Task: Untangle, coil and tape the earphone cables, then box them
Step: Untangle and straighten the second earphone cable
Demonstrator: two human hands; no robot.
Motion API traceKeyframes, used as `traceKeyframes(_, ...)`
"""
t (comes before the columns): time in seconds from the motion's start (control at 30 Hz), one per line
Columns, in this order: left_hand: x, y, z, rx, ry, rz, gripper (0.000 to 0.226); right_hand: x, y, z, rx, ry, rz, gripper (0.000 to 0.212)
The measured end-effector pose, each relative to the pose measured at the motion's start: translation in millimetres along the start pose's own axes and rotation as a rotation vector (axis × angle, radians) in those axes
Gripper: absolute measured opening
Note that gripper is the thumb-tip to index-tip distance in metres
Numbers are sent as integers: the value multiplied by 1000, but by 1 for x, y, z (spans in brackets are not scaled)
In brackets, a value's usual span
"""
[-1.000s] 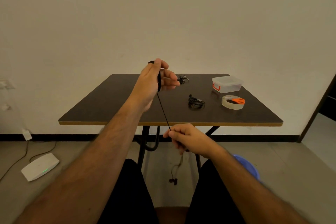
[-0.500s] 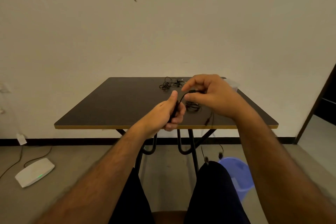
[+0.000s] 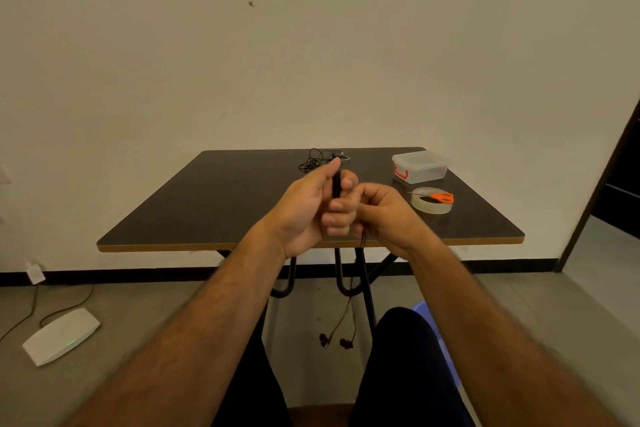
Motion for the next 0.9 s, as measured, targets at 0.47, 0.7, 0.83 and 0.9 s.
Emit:
traceKeyframes(0.47, 28, 8, -27, -244, 586, -159, 44, -43, -46, -20, -160, -183, 138, 22)
traceKeyframes(0.7, 27, 2, -7, -58, 1108, -28, 57, -30, -49, 16, -153, -618, 114, 21)
traceKeyframes(0.83, 22, -7, 15, 129, 972, 88, 73, -20, -48, 42, -74, -687, 87, 15)
traceKeyframes(0.9, 18, -12, 27, 187, 787, 119, 76, -11, -46, 57, 2, -652, 44, 13)
Point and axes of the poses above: each hand's wrist, its own y-axis towards the middle knuckle, its own x-axis out of the back of the hand, z = x × y, the point moved 8 cm from there along y, towards the middle knuckle, and after that the axes turned 15 degrees about -x, right-handed, at the moved point
